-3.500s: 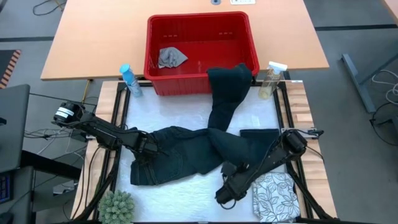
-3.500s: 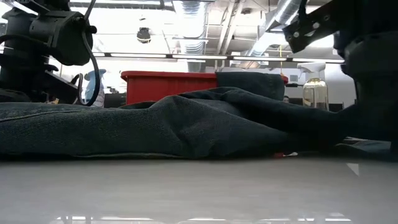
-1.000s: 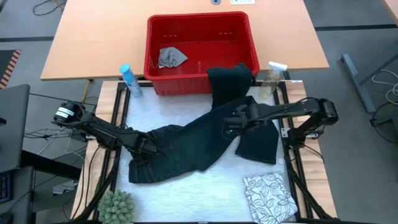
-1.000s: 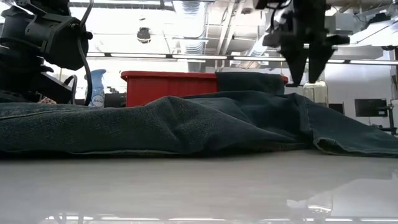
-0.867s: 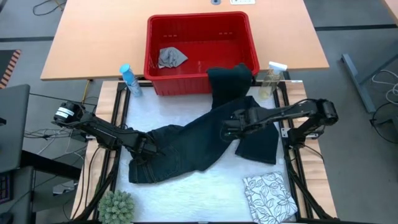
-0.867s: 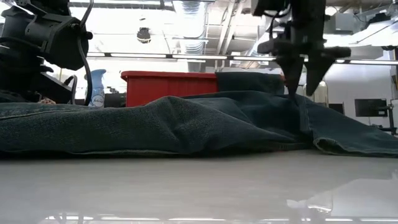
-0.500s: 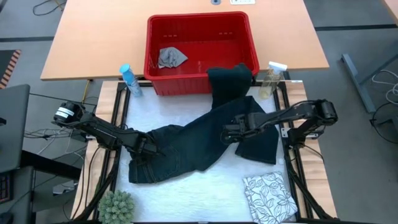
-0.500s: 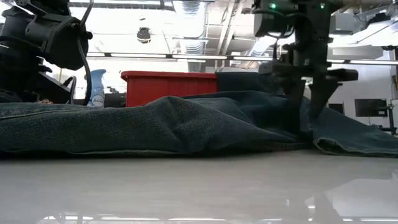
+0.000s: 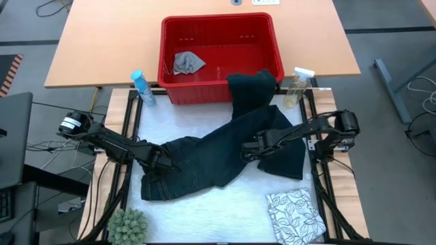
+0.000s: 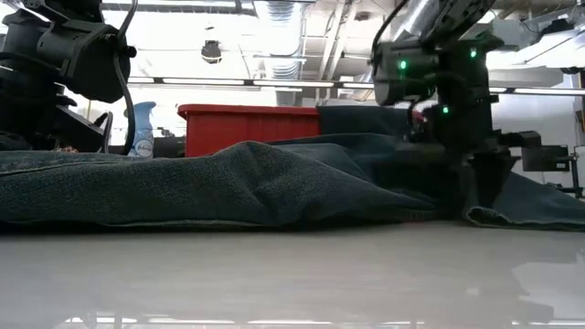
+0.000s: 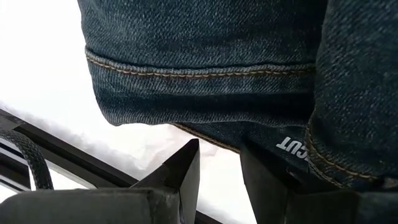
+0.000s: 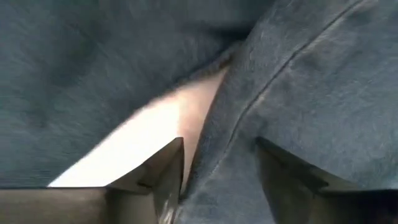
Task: Fold laundry
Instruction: Fold the dark blue pants
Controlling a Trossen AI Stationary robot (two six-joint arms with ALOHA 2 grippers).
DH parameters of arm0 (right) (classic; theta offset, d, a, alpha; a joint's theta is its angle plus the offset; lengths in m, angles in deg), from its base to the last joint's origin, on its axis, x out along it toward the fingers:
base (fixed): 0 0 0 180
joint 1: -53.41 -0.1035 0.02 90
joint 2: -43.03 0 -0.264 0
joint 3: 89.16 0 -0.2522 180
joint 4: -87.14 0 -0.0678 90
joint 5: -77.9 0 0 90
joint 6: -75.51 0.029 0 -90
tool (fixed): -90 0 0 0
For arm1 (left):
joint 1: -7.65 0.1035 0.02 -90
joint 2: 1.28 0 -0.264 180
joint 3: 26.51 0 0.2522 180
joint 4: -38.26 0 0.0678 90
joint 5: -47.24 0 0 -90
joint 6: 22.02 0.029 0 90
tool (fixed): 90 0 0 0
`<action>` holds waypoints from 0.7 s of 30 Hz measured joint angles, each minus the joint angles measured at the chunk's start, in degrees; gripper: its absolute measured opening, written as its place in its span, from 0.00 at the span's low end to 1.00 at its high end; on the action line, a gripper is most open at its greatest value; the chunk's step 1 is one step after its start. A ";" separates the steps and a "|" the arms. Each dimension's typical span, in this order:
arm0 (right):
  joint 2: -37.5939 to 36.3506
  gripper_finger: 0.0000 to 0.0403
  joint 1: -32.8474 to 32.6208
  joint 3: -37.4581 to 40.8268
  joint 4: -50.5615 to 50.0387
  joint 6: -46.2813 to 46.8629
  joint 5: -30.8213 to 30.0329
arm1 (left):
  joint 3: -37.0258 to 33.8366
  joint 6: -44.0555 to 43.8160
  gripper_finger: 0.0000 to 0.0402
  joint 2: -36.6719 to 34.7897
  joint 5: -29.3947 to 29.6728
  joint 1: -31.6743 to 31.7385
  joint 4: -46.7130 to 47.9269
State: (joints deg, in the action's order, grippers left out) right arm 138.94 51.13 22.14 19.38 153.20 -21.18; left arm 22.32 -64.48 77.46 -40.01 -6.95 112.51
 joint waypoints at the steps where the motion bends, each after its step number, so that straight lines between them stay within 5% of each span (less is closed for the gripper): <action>1: 0.85 0.51 -0.18 -0.01 0.03 -0.05 1.03 | 0.00 0.01 0.27 0.00 0.00 -0.01 0.01; 8: 2.45 0.06 -2.25 -1.38 -3.01 -0.69 2.62 | 0.00 0.60 0.27 0.00 1.09 -0.01 0.00; 21: -9.47 0.05 -1.31 -17.27 -23.71 -21.57 0.19 | 0.01 1.33 0.27 0.00 2.10 -0.01 0.51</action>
State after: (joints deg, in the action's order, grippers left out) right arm 129.48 49.82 4.87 -4.33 131.63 -20.98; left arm 22.33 -63.14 77.46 -37.91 -6.96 113.01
